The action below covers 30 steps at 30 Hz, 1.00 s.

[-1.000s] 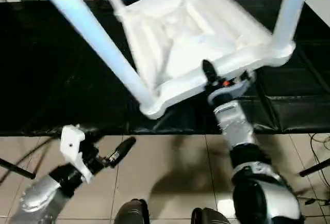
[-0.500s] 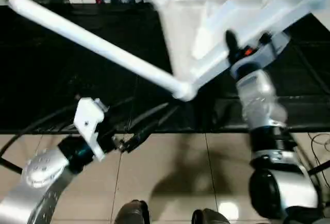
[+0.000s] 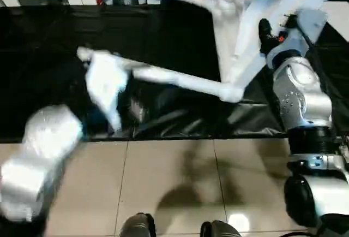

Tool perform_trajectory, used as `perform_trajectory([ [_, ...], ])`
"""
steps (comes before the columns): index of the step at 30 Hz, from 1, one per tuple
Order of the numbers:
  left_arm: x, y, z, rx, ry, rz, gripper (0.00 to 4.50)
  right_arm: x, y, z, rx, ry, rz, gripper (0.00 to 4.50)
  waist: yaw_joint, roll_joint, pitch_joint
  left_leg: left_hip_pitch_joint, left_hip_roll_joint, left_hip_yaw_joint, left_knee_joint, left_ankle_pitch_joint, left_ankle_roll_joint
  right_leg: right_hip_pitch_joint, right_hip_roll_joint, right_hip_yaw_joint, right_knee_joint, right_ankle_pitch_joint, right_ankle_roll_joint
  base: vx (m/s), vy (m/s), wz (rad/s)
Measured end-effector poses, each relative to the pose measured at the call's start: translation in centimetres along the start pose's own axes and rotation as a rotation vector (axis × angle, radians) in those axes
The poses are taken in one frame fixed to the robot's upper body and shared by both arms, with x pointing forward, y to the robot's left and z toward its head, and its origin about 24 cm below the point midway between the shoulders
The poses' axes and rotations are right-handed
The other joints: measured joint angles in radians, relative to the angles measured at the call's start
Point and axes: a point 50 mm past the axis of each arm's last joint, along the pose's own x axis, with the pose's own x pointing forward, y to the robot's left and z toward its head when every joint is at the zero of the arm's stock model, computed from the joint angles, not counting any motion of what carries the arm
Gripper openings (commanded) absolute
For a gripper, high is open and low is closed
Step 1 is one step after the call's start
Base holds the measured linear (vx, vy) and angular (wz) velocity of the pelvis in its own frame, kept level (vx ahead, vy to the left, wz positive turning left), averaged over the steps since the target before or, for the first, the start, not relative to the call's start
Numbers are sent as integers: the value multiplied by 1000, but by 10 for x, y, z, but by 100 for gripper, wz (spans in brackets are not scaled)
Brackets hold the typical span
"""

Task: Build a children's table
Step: Flip table

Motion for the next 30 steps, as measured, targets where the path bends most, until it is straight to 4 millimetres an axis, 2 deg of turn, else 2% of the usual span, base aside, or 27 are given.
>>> perform_trajectory([
  [5, 13, 20, 24, 241, -43, 34, 450, 4, 16, 0, -126, 27, 66, 198, -17, -18, -6, -1, 0, 0, 3, 0, 0, 0, 0, 1, 0, 2, -1, 0, 0, 0],
  [8, 22, 36, 43, 389, -79, 92, 450, 8, 19, 0, -140, 43, 72, 197, -20, -25, -6, -3, 0, 0, 5, 0, 1, 0, 0, 1, 0, 3, -1, 0, 0, 0],
  [11, 24, 46, 62, 513, -139, 158, 450, 8, 22, -1, -137, 57, 81, 197, -26, -29, -8, -1, 0, 0, 5, 0, 1, 1, 0, 2, -1, 4, -2, 0, 0, 0],
  [18, 26, 59, 81, 712, -211, 295, 450, 8, 23, -4, -148, 67, 88, 197, -26, -37, -12, -2, 1, 0, 5, 0, 0, 0, 0, 0, 0, 4, -2, 0, 0, 0],
  [21, 27, 75, 78, 775, -137, 356, 450, 8, 24, -4, -149, 69, 92, 197, -26, -38, -13, -1, 1, 0, 5, 0, 0, 0, 0, 1, 0, 4, -2, 0, 0, 0],
  [23, 30, 87, 63, 780, -49, 392, 450, 7, 24, -5, -148, 70, 93, 197, -25, -39, -13, -1, 1, 0, 5, 0, 0, 0, 0, 0, 1, 4, -2, 0, 0, 0],
  [26, 35, 99, 44, 768, 28, 435, 412, 6, 24, -5, -147, 66, 93, 197, -24, -41, -14, -2, 1, 0, 5, 0, 0, 0, 0, 0, 0, 4, -2, 0, 0, 0],
  [30, 42, 111, 44, 789, 25, 498, 376, 5, 25, -4, -145, 60, 97, 197, -24, -41, -14, -3, 1, 0, 5, 0, 0, -1, 0, 0, 0, 4, -2, 0, 0, 0],
])
